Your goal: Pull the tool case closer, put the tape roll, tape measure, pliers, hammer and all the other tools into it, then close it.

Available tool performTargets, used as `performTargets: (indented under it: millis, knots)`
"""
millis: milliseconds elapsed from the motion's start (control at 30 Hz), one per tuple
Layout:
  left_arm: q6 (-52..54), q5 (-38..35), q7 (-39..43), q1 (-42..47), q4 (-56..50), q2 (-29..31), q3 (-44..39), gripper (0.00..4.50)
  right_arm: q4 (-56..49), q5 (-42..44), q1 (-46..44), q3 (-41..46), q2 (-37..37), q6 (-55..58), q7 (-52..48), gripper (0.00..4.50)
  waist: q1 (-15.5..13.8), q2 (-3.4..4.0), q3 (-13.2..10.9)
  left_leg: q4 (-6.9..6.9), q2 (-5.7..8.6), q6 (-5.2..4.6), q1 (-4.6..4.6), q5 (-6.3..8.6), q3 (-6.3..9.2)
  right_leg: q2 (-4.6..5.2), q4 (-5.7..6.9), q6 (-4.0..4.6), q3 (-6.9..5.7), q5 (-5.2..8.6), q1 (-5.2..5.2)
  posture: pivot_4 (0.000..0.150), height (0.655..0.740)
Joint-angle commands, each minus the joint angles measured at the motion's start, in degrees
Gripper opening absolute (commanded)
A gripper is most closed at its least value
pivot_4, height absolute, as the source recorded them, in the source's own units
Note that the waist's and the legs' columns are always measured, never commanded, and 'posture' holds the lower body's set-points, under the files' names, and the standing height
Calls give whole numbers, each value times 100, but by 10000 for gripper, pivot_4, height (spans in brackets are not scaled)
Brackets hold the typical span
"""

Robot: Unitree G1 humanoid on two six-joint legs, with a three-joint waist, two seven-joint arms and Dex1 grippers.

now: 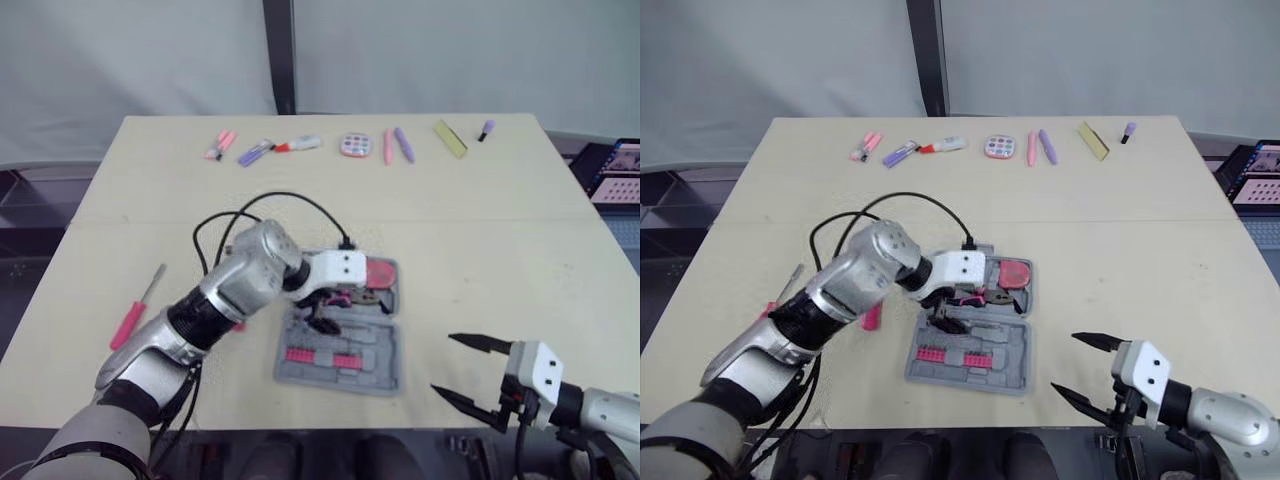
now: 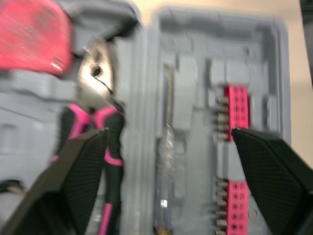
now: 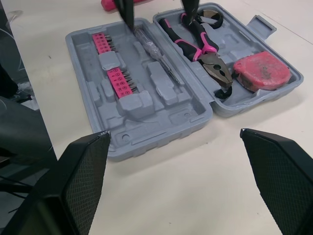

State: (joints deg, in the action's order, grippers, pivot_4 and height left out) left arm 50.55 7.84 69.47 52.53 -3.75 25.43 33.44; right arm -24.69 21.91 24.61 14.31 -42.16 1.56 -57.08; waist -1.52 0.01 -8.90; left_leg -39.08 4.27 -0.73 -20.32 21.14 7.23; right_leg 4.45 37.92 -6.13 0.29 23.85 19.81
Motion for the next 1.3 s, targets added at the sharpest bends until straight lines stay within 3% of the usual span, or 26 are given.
performTargets:
  millis: [33,133,200,367,433,600,700,967,1300]
  knots:
    - [-484,-356,-243,-178,4,-51,-526,25911,-127,54,-22,21,11,-48,-2,45000,2,0,0,0,0,0,0,0,-1,0,-1,0,0,0,0,1500,7400]
    - [-965,-530,-418,-384,188,-23,-807,10285,-129,59,-14,27,7,-52,-1,45000,1,0,0,0,-1,0,0,0,-1,-1,0,0,-2,0,1,1500,7400]
    - [-1821,-875,-492,-787,449,-28,-1284,541,-134,60,5,41,10,-48,5,45000,5,1,1,-1,0,0,1,0,-2,0,0,0,-1,0,1,1500,7400]
    - [-2703,-1483,-338,-1537,725,-42,-1824,541,-160,133,-4,67,61,-43,38,45000,12,1,1,-3,-2,0,2,0,-2,1,7,0,-4,0,8,1500,7400]
    - [-3363,-1483,-219,-1879,813,93,-1837,541,-178,176,-18,81,97,-52,53,45000,8,3,2,-2,0,0,2,0,-1,3,6,0,-4,0,7,1500,7400]
    - [-3844,-1481,-220,-2261,816,185,-1784,541,-221,232,-21,109,116,-26,58,45000,-6,3,2,-1,1,1,2,0,2,4,6,0,-5,0,5,1500,7400]
    - [-4351,-1139,-608,-2498,971,84,-1625,541,-220,241,-28,109,127,-34,79,45000,2,6,4,-1,2,0,3,1,0,4,5,0,-4,0,3,1500,7400]
    - [-4698,-826,-1180,-2500,1410,-168,-1535,541,-243,248,14,146,106,-36,81,45000,9,6,5,0,1,-1,4,1,-2,3,7,0,-5,0,4,1500,7400]
    - [-4896,-719,-1264,-2519,1609,-195,-1441,541,-296,245,117,191,100,-26,89,45000,10,6,5,-1,2,0,4,1,-1,4,9,0,-6,0,4,1500,7400]
